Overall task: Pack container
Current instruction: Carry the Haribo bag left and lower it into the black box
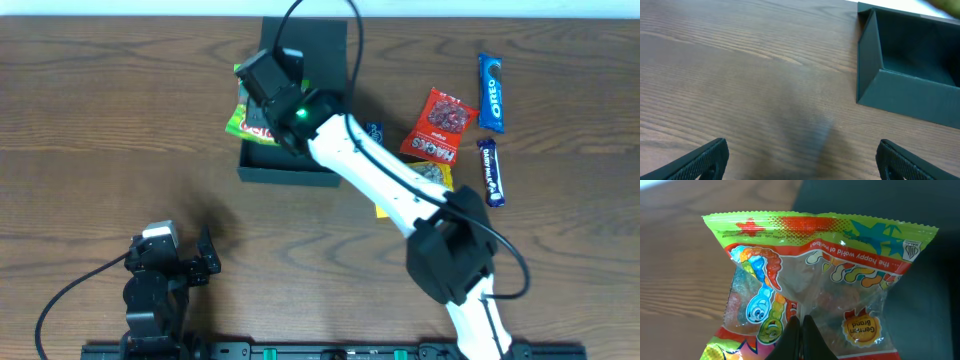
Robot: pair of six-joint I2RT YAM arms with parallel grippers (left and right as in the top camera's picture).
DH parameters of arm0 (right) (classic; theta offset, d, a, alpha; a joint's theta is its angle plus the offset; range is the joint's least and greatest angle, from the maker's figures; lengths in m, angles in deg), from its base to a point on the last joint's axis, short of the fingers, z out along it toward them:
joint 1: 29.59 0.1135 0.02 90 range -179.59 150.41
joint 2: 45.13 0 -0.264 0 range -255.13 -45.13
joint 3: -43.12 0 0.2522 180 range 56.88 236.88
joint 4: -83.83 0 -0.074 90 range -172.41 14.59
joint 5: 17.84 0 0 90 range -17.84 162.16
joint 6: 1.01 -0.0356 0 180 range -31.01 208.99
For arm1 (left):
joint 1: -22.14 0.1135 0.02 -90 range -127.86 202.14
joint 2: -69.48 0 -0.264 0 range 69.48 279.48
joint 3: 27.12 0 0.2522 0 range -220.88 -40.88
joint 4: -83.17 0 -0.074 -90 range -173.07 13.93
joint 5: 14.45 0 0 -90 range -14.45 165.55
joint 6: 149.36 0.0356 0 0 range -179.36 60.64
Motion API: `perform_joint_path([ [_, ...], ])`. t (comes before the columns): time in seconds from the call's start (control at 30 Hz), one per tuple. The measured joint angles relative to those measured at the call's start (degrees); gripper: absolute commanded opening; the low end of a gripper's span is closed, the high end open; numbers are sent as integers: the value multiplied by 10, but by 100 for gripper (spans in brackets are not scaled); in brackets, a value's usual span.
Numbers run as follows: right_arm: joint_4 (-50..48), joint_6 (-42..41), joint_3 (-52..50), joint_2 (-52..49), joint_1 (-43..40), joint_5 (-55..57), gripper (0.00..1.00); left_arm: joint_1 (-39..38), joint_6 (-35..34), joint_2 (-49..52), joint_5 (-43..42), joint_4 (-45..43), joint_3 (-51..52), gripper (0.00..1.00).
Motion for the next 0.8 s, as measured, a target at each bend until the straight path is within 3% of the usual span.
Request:
perform_joint_path([
  [0.37, 2, -7, -4, -39, 2, 26, 1, 0, 0, 0, 0, 0, 0, 95],
  [0.4, 3, -5, -4, -43, 2, 26, 11, 0, 0, 0, 0, 0, 0, 95],
  [0.43, 5, -5, -4, -46, 2, 26, 29, 0, 0, 0, 0, 0, 0, 95],
  [0.47, 7, -5, -4, -48, 2, 26, 54, 0, 0, 0, 0, 0, 0, 95],
  [0.5, 9, -1, -4, -50, 2, 27, 99, 0, 0, 0, 0, 0, 0, 95],
  [0.8, 18, 56, -5, -39, 2, 28, 99, 0, 0, 0, 0, 0, 0, 95],
])
